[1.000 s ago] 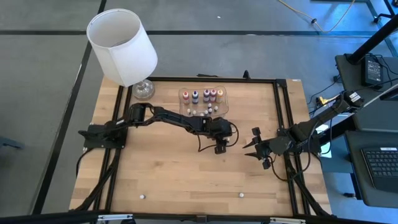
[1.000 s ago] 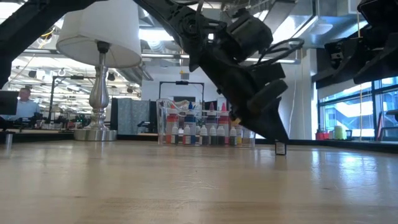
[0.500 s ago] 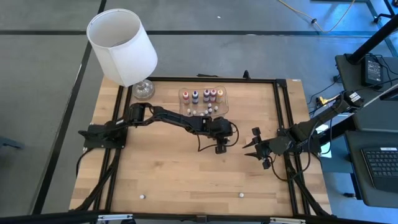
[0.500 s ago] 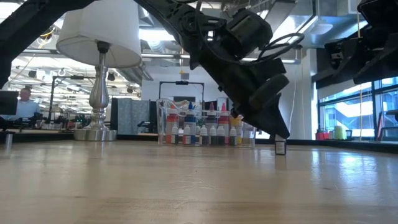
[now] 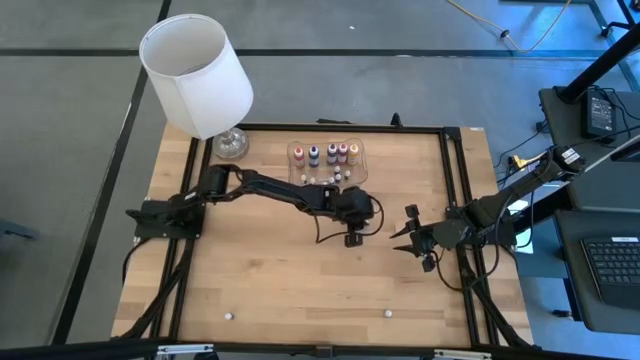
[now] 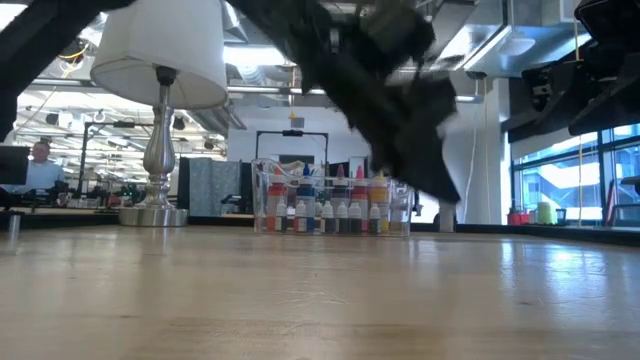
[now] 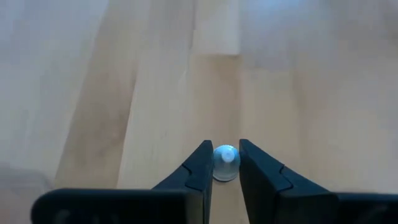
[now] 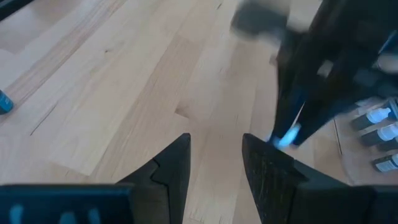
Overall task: Pick & Place food coloring
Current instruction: Put the top small purple food coloring bottle into the transparent bin
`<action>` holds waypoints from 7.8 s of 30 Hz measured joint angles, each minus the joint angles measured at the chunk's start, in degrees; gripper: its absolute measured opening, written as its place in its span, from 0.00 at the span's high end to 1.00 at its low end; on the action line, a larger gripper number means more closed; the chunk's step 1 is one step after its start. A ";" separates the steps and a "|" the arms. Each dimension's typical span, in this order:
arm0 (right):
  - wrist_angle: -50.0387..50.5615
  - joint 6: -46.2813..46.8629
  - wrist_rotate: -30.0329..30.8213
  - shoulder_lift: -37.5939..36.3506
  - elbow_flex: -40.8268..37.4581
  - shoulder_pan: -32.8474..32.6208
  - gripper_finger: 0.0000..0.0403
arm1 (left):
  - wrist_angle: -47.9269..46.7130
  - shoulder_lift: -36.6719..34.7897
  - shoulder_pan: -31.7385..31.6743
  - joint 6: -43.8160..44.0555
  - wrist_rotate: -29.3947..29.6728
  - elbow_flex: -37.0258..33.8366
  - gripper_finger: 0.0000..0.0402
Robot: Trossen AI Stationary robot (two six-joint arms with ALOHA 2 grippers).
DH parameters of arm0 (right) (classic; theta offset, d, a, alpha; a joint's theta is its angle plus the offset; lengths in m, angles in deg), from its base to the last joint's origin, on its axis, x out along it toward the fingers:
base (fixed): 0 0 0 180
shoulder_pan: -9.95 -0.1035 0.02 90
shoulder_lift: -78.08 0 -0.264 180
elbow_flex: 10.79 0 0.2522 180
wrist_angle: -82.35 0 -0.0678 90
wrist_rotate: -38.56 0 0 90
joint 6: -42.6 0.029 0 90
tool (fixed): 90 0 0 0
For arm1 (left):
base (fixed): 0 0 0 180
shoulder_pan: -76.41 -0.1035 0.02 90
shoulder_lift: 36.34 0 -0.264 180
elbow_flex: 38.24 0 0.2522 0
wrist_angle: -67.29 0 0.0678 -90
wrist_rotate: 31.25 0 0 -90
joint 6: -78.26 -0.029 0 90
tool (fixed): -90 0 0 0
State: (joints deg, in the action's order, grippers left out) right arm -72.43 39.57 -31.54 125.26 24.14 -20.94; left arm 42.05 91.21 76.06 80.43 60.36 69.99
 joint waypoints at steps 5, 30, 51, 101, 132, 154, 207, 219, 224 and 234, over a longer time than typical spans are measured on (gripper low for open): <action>0.25 1.41 0.02 0.00 0.00 0.00 0.63 | -8.64 -7.20 1.41 0.04 3.13 0.11 0.86; 2.19 7.01 0.00 3.24 0.02 0.02 0.63 | 17.80 -25.29 -11.22 12.64 23.55 -31.34 0.86; 2.10 7.02 2.07 4.11 0.02 0.00 0.63 | 15.70 -25.34 -11.48 16.76 24.26 -35.06 0.86; 1.90 5.49 4.61 4.07 0.02 0.00 0.63 | 15.53 -21.20 -11.82 24.26 25.45 -35.06 0.86; 1.80 3.82 4.58 4.07 0.02 0.02 0.63 | 5.65 -21.16 -12.08 31.22 26.47 -28.52 0.86; 1.49 0.83 7.65 4.09 0.00 0.02 0.63 | 2.21 -21.16 -12.50 32.65 25.52 -28.50 0.86; 0.83 2.58 7.45 4.09 0.00 0.07 0.63 | 11.18 -16.77 -11.38 32.05 29.77 -28.50 0.86; 0.85 2.58 7.48 4.09 0.00 0.07 0.63 | 8.28 -16.77 -11.44 31.66 28.91 -28.50 0.86; 0.87 2.54 7.48 4.09 0.00 0.07 0.63 | 8.48 -16.77 -11.42 31.61 28.92 -28.50 0.85; 1.16 2.56 7.49 4.07 0.00 0.07 0.63 | 8.73 -16.74 -11.42 31.57 28.91 -28.50 0.77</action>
State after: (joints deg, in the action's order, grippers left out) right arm -71.27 42.13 -24.05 129.33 24.14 -20.87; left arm 50.78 74.46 64.64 112.01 89.27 41.49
